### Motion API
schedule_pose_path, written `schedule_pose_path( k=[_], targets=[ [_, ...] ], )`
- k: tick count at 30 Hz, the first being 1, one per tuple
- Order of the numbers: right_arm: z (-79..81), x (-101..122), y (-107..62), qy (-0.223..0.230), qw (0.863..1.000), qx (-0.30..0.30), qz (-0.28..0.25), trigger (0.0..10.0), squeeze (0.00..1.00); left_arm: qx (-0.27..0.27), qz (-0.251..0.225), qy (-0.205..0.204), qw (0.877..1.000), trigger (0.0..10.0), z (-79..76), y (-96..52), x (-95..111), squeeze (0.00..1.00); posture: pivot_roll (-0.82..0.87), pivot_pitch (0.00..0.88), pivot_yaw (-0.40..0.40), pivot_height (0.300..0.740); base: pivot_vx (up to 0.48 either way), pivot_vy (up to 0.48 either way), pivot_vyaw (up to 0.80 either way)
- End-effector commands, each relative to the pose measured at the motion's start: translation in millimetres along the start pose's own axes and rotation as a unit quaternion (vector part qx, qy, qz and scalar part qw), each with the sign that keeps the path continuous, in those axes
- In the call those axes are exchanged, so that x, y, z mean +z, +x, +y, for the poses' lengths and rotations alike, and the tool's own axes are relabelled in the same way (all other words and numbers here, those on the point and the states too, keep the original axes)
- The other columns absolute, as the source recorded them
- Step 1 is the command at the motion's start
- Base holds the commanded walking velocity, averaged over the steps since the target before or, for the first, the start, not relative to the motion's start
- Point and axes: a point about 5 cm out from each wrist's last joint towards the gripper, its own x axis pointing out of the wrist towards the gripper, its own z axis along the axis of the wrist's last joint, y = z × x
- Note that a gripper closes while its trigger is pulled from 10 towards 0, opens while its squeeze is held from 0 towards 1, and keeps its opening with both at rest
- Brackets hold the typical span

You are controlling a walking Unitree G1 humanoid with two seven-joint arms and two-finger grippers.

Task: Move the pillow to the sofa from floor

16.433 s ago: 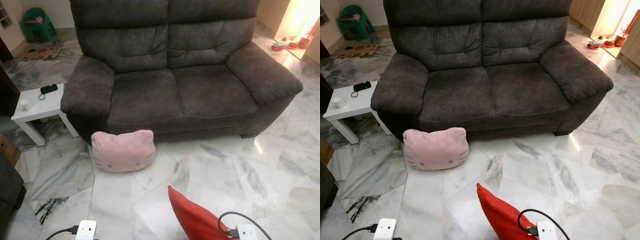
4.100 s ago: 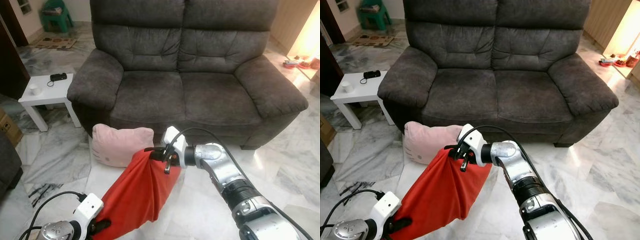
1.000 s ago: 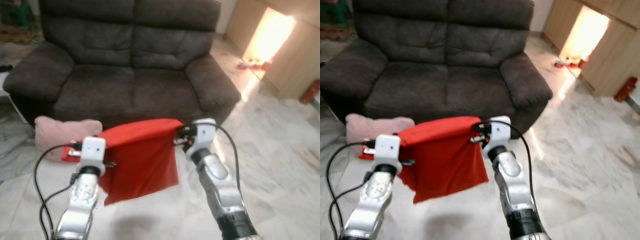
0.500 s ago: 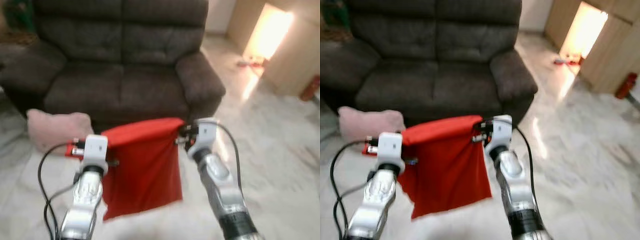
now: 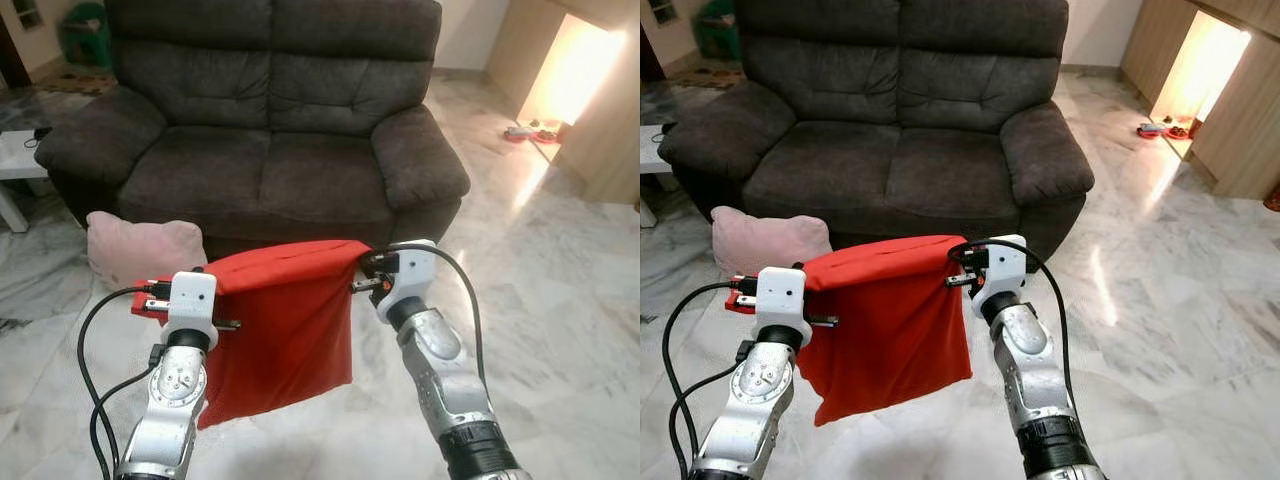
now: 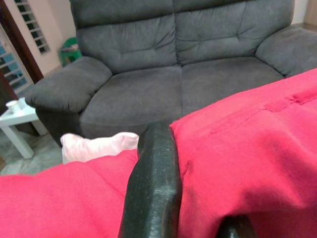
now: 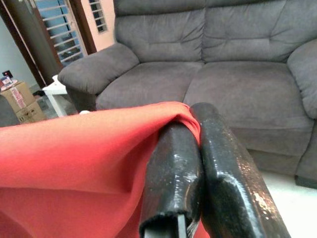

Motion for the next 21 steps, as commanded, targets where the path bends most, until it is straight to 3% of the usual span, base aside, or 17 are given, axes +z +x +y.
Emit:
schedule_pose_path(
  k=[1, 7, 21],
  targets=[
    [2.6, 14.8, 4.3, -0.005, 0.999, 0.007, -0.032, 10.0, 0.00, 0.007, -0.064, -0.013, 0.998, 10.0, 2.4, 6.4, 25.7, 0.00, 0.12, 0.000, -0.093, 0.740, 0.000, 0.000, 0.00],
    [3.2, 15.0, 5.0, -0.004, 0.999, 0.007, -0.032, 10.0, 0.00, 0.012, -0.064, -0.014, 0.998, 10.0, 3.9, 6.1, 25.7, 0.00, 0.12, 0.000, -0.093, 0.740, 0.167, 0.000, 0.00],
    [2.8, 16.7, 6.1, 0.002, 0.999, 0.007, -0.035, 10.0, 0.00, 0.015, -0.066, -0.015, 0.998, 10.0, 4.2, 7.1, 26.9, 0.00, 0.12, 0.000, -0.095, 0.740, 0.338, 0.000, 0.00]
  ],
)
